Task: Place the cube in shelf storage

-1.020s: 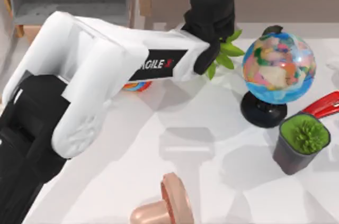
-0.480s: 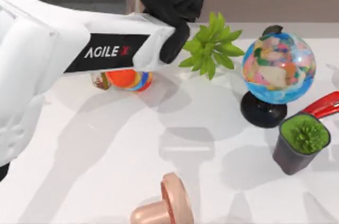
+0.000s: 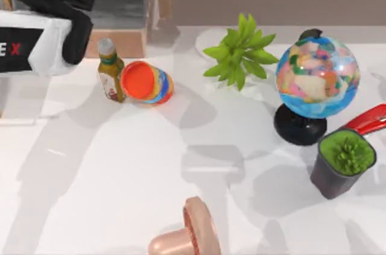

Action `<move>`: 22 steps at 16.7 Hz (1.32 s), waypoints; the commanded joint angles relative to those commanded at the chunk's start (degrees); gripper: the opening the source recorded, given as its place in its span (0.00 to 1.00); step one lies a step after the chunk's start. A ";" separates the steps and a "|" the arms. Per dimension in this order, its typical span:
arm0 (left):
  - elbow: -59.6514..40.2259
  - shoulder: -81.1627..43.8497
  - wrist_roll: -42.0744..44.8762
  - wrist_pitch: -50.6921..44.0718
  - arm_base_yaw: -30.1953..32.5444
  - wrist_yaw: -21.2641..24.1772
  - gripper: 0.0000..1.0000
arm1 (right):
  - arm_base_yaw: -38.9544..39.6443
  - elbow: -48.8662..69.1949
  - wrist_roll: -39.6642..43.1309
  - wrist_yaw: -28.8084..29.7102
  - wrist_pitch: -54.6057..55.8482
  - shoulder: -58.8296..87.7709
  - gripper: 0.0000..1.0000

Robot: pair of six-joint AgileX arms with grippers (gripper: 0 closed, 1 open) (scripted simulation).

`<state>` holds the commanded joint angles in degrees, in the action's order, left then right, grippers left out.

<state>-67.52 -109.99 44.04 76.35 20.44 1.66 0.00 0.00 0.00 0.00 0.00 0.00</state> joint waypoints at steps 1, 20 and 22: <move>2.63 1.43 2.52 1.12 -3.19 2.60 1.00 | 0.00 0.00 0.00 0.00 0.00 0.00 1.00; 40.62 1.80 43.83 12.97 -60.01 39.76 1.00 | 0.00 0.00 0.00 0.00 0.00 0.00 1.00; 41.91 -1.44 45.84 12.48 -61.32 41.16 1.00 | 0.00 0.00 0.00 0.00 0.00 0.00 1.00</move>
<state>-25.61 -111.44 89.88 88.83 -40.87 42.83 0.00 0.00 0.00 0.00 0.00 0.00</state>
